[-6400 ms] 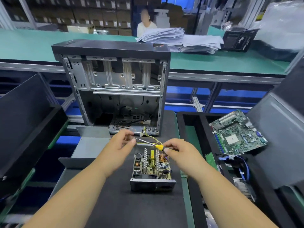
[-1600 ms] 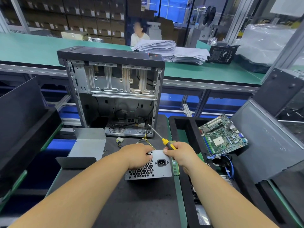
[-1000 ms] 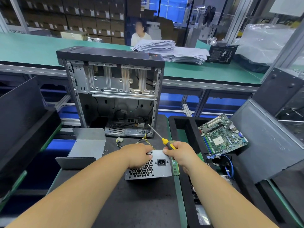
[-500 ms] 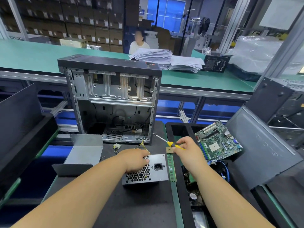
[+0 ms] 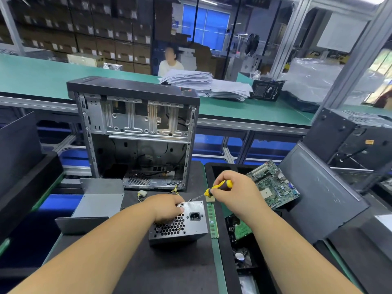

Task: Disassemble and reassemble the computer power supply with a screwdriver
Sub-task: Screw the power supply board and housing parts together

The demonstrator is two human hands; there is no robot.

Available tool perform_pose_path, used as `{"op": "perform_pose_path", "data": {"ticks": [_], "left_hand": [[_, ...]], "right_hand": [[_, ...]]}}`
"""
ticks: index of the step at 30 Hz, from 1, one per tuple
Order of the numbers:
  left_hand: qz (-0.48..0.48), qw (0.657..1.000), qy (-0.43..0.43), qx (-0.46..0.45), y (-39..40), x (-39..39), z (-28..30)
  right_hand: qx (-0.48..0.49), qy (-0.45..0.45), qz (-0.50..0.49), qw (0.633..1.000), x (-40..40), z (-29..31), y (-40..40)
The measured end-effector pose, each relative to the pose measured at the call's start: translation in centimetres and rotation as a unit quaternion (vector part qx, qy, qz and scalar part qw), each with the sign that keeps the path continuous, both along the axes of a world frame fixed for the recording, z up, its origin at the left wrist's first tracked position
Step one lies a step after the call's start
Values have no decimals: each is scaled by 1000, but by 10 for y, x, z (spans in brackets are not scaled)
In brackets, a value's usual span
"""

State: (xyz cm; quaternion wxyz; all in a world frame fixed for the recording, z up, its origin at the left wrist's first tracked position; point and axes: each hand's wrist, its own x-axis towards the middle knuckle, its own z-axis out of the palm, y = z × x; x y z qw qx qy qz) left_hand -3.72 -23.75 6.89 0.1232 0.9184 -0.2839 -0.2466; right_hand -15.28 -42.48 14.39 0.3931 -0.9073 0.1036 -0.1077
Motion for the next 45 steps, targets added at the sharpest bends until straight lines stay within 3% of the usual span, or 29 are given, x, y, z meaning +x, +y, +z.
{"op": "perform_pose_path", "data": {"ticks": [16, 20, 30, 36, 39, 45], "left_hand": [[-13, 1000, -19, 12, -1, -1, -6], [-6, 1000, -25, -1, -1, 2, -13], [4, 1000, -27, -2, -1, -2, -11], [-6, 1000, -24, 10, -1, -2, -7], [-3, 1000, -24, 6, -1, -2, -9], [5, 1000, -26, -5, -1, 2, -14]], "right_hand": [[-119, 29, 50, 991, 10, 9, 25], [-243, 45, 122, 961, 20, 23, 36], [-395, 58, 233, 887, 38, 59, 61], [-501, 91, 139, 849, 52, 53, 82], [-513, 75, 88, 851, 55, 46, 79], [-410, 42, 161, 897, 44, 47, 68]]}}
